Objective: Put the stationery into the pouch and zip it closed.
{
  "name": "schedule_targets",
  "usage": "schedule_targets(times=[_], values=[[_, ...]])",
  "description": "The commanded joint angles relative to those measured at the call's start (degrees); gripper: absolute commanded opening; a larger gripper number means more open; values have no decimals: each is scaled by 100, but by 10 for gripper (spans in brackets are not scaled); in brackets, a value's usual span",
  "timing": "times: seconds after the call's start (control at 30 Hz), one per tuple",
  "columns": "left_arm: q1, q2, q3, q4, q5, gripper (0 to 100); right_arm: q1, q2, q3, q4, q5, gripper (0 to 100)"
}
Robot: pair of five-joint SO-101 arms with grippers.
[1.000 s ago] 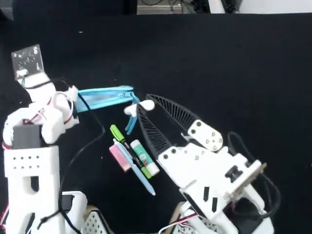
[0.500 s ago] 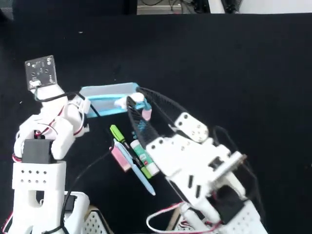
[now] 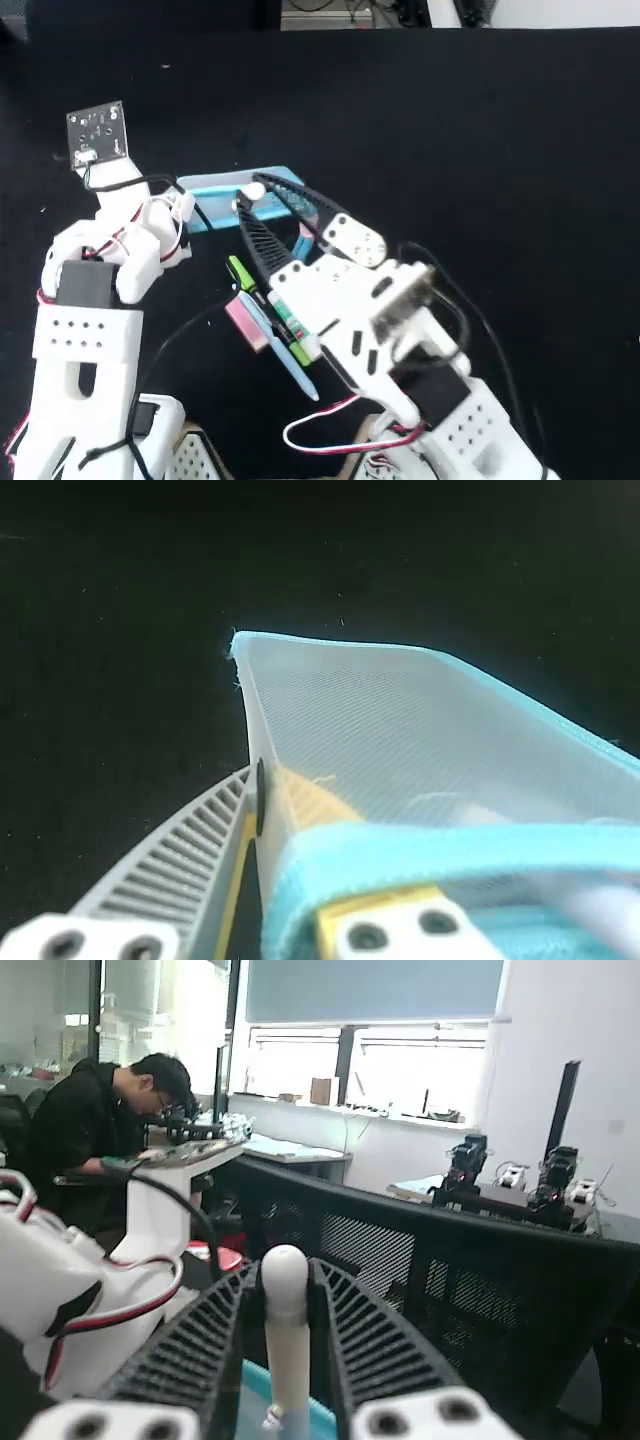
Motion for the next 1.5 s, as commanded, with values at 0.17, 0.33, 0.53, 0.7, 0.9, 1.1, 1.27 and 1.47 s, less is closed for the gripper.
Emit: schedule_targets(times=[0.17, 0.33, 0.53, 0.7, 0.9, 1.1, 1.27, 1.47], values=[[321, 352, -119, -18, 53, 30, -404, 1077, -224, -440, 9, 11], [286, 352, -119, -18, 53, 30, -360, 1024, -233, -343, 9, 98], [286, 352, -110, -18, 53, 30, -360, 804, -734, 738, 0, 135], [286, 352, -110, -18, 53, 30, -360, 321, -1138, 1556, 0, 162], [57, 352, -136, -18, 44, 30, 1240, -637, -1947, 3024, 0, 164], [-242, 343, -154, -18, 53, 30, 2338, -13, -2352, 5081, 79, 90], [-242, 343, -154, -26, 62, 30, 2321, 1604, -1745, 5451, 422, 126], [-242, 343, -154, -26, 53, 30, 1415, 2818, -884, 4914, 404, 130]])
